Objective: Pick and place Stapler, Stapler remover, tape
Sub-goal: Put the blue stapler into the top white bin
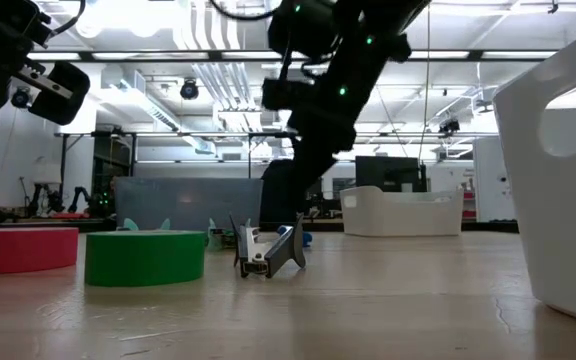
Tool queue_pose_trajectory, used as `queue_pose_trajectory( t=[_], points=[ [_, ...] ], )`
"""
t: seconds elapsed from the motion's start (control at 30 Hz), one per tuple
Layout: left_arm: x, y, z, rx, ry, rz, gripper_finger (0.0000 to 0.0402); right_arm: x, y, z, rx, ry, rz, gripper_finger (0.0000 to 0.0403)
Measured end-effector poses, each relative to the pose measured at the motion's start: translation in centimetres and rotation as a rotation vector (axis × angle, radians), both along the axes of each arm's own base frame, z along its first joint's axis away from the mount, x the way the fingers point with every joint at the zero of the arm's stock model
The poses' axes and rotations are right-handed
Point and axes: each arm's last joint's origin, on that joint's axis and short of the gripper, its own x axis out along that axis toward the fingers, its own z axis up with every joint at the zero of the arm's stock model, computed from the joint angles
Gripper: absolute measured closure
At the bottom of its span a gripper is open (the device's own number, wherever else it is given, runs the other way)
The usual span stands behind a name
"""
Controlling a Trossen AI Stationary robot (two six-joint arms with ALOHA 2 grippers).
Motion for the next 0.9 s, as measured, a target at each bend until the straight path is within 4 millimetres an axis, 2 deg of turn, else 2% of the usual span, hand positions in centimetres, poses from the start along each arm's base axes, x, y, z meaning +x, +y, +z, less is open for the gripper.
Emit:
queue_pose_trajectory(
  t=[0.2, 0.37, 0.57, 0.73, 0.9],
  points=[
    [0.0, 0.0, 0.0, 0.0, 0.0, 0.0, 0.0378, 1.1, 0.2, -2.2, 0.022, 0.051, 0.021, 0.0236],
    [0.0, 0.0, 0.0, 0.0, 0.0, 0.0, 0.0378, 1.2, 0.3, -2.7, 0.025, 0.064, 0.022, 0.0236],
    [0.0, 0.0, 0.0, 0.0, 0.0, 0.0, 0.0378, 1.0, 0.3, -2.4, 0.032, 0.065, 0.015, 0.0236],
    [0.0, 0.0, 0.0, 0.0, 0.0, 0.0, 0.0378, 0.9, 0.3, -1.0, 0.035, 0.022, 0.012, 0.0236],
    [0.0, 0.0, 0.0, 0.0, 0.0, 0.0, 0.0378, 0.8, 0.3, -1.0, 0.025, 0.029, 0.019, 0.0236]
  ],
)
